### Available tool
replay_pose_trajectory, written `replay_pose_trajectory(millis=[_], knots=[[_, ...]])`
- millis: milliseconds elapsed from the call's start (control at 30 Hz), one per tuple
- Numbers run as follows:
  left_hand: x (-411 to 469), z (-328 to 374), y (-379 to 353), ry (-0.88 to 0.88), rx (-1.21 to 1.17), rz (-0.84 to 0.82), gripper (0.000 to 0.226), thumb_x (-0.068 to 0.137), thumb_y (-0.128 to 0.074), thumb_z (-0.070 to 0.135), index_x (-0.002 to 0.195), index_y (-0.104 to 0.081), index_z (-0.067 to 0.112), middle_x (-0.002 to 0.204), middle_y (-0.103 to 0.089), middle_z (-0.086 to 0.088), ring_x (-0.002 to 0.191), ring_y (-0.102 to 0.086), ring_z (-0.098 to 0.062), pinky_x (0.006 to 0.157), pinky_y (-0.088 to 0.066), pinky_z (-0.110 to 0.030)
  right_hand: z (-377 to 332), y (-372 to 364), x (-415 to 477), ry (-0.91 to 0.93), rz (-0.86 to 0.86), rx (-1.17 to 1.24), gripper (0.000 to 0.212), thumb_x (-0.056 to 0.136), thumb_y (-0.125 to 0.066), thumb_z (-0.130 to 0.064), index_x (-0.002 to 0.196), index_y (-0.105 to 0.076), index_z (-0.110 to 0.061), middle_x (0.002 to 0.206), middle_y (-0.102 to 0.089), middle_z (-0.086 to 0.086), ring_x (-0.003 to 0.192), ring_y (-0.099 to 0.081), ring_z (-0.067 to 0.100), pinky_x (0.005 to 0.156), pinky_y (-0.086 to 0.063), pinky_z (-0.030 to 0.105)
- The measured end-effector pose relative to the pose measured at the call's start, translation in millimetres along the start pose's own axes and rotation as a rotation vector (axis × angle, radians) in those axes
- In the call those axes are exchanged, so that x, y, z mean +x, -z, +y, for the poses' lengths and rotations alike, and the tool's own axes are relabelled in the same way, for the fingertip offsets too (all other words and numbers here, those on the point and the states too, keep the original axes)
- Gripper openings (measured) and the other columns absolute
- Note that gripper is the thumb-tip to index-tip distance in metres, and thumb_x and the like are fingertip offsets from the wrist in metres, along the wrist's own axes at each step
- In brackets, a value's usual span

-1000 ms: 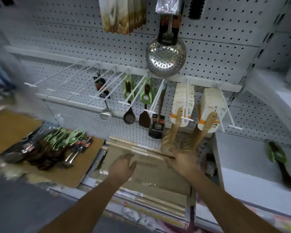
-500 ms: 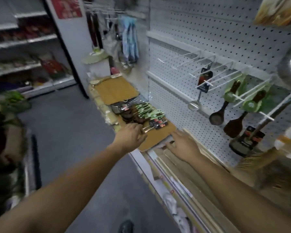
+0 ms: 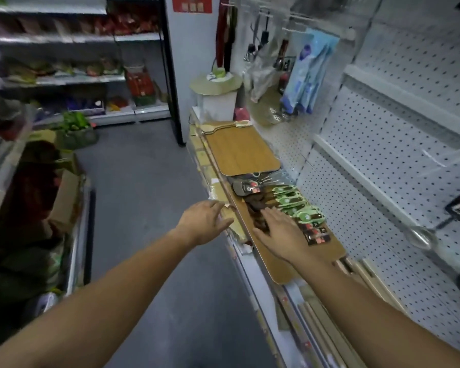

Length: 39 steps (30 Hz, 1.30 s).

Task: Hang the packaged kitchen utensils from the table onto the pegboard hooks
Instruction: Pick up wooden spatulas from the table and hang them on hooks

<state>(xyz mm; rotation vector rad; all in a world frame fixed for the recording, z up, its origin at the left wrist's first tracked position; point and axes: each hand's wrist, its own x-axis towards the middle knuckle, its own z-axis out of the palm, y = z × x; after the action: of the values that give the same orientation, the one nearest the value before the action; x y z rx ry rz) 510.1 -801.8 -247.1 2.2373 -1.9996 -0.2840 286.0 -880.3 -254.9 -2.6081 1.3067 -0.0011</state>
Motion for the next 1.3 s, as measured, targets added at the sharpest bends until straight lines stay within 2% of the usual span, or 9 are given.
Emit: replay_pose_trajectory(millis=[233,433,600,767,867,1100,1300], knots=[[75.9,-90.8,19.8,0.032,0.034,-0.001,0.068,0.096,-0.033,0.063,0.146,-0.040,0.017,0.148,-0.046,-0.003,0.134,-0.044,-0.023,0.108,-0.038,-0.038,-38.4,4.5,124.8,0.042,-0.003,-0.042,0.069,0.099,-0.037,-0.062,0.152,-0.035,-0.018,0.159,-0.036,0.004,0.149,-0.029,0.020,0.122,-0.021,0.037],[167.8,-149.3,11.8,0.092,-0.025,-0.072,0.075,0.094,-0.032,0.068,0.151,-0.030,0.019,0.154,-0.038,-0.002,0.140,-0.038,-0.023,0.113,-0.034,-0.039,-38.1,-0.4,234.7,0.045,-0.050,-0.009,0.073,0.099,-0.038,-0.063,0.155,-0.030,-0.017,0.162,-0.031,0.003,0.151,-0.026,0.020,0.122,-0.020,0.038],[248.9,-197.5,18.1,0.131,0.006,-0.135,0.076,0.094,-0.032,0.068,0.150,-0.031,0.018,0.154,-0.039,-0.004,0.139,-0.039,-0.024,0.113,-0.036,-0.039,-33.8,0.3,339.0,-0.001,-0.090,0.066,0.070,0.098,-0.040,-0.063,0.148,-0.040,-0.014,0.154,-0.045,0.008,0.140,-0.042,0.026,0.115,-0.033,0.042],[318.0,-251.3,34.5,0.172,-0.012,-0.140,0.076,0.093,-0.033,0.069,0.150,-0.031,0.019,0.154,-0.038,-0.003,0.139,-0.038,-0.024,0.112,-0.036,-0.039,-48.0,9.0,424.5,0.012,-0.139,0.107,0.071,0.099,-0.040,-0.061,0.154,-0.034,-0.016,0.159,-0.038,0.005,0.145,-0.036,0.025,0.118,-0.027,0.039],[354.7,-289.0,38.1,0.178,-0.011,-0.148,0.076,0.093,-0.032,0.070,0.150,-0.031,0.020,0.154,-0.038,-0.002,0.140,-0.038,-0.023,0.112,-0.037,-0.040,-61.0,12.0,474.5,0.009,-0.144,0.099,0.070,0.100,-0.038,-0.062,0.152,-0.035,-0.015,0.157,-0.040,0.005,0.143,-0.038,0.024,0.116,-0.027,0.037],[453.9,-399.0,41.6,0.109,-0.017,-0.170,0.076,0.094,-0.032,0.068,0.152,-0.029,0.018,0.155,-0.036,-0.004,0.141,-0.037,-0.025,0.115,-0.033,-0.040,-93.9,-5.8,603.9,-0.068,-0.151,0.054,0.068,0.099,-0.039,-0.062,0.150,-0.037,-0.017,0.154,-0.044,0.006,0.141,-0.040,0.026,0.115,-0.029,0.037],[539.9,-475.2,55.7,-0.059,0.002,-0.227,0.077,0.095,-0.031,0.066,0.152,-0.028,0.014,0.156,-0.035,-0.006,0.141,-0.036,-0.025,0.115,-0.032,-0.039,-132.1,-17.9,686.3,-0.233,-0.126,0.097,0.069,0.099,-0.042,-0.059,0.152,-0.034,-0.016,0.156,-0.041,0.006,0.144,-0.037,0.024,0.117,-0.027,0.037]])
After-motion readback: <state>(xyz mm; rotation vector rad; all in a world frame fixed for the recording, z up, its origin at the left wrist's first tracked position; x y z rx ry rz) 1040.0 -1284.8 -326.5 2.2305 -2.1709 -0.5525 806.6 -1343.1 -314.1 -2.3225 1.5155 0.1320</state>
